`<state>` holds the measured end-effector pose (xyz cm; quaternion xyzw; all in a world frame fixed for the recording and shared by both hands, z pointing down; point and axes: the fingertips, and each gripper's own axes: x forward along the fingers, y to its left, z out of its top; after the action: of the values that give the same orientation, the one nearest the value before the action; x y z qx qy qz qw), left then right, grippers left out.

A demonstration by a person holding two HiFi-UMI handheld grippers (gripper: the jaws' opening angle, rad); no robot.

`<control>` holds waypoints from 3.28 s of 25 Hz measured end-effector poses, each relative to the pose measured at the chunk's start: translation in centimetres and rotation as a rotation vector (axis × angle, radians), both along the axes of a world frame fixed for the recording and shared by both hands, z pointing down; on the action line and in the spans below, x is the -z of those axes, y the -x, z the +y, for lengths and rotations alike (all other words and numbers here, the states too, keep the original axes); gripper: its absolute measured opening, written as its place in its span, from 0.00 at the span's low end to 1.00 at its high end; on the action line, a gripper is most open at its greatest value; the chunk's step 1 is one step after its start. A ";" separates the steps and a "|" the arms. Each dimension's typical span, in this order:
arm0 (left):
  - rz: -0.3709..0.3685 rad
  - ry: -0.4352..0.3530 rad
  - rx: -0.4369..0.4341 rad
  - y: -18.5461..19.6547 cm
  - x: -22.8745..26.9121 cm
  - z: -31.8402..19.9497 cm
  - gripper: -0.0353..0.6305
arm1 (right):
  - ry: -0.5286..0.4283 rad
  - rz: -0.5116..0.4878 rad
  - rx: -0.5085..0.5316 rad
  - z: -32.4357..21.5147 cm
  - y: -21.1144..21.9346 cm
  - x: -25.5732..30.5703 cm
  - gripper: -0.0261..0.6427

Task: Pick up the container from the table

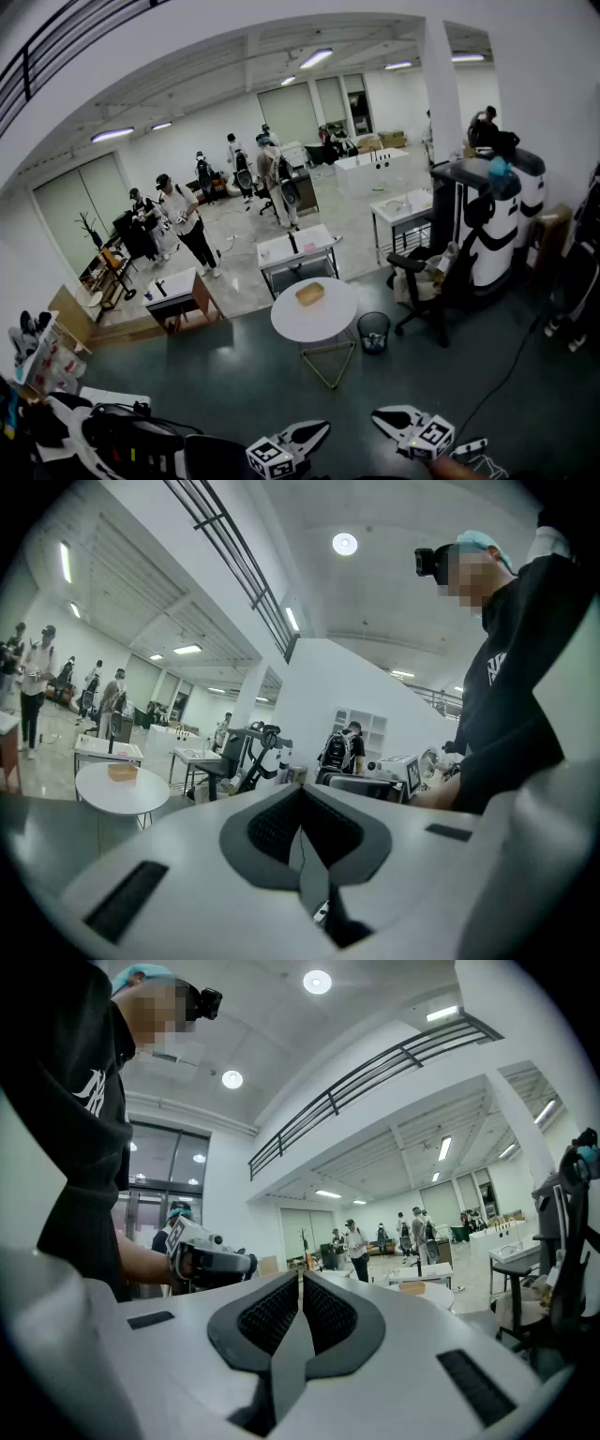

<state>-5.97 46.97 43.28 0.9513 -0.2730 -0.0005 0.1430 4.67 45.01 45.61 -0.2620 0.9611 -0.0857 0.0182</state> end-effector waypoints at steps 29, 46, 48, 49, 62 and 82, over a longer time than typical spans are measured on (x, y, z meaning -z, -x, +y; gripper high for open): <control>-0.045 0.033 0.042 -4.8 -0.8 1.8 0.06 | 0.198 -0.045 -0.022 3.3 -7.3 -4.9 0.11; 0.053 0.049 0.057 -2.6 -2.4 -8.1 0.06 | 0.231 0.035 -0.059 -5.8 -5.7 -5.4 0.11; 0.055 0.053 0.057 -2.0 -2.8 -9.8 0.06 | 0.232 0.038 -0.050 -8.0 -4.7 -5.5 0.11; 0.061 0.058 0.058 -1.6 -3.0 -10.7 0.06 | 0.231 0.042 -0.046 -9.1 -4.3 -5.5 0.10; 0.087 0.027 0.010 4.1 -3.2 -22.8 0.06 | 0.188 0.045 -0.085 -21.6 0.7 -3.0 0.10; 0.071 0.088 0.201 4.0 -4.7 -37.9 0.06 | 0.152 0.000 0.062 -40.6 0.5 -4.3 0.10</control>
<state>-9.93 9.06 47.98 0.9114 -0.3614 -0.0363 0.1936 4.18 4.42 49.94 -0.2327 0.9595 -0.1587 -0.0045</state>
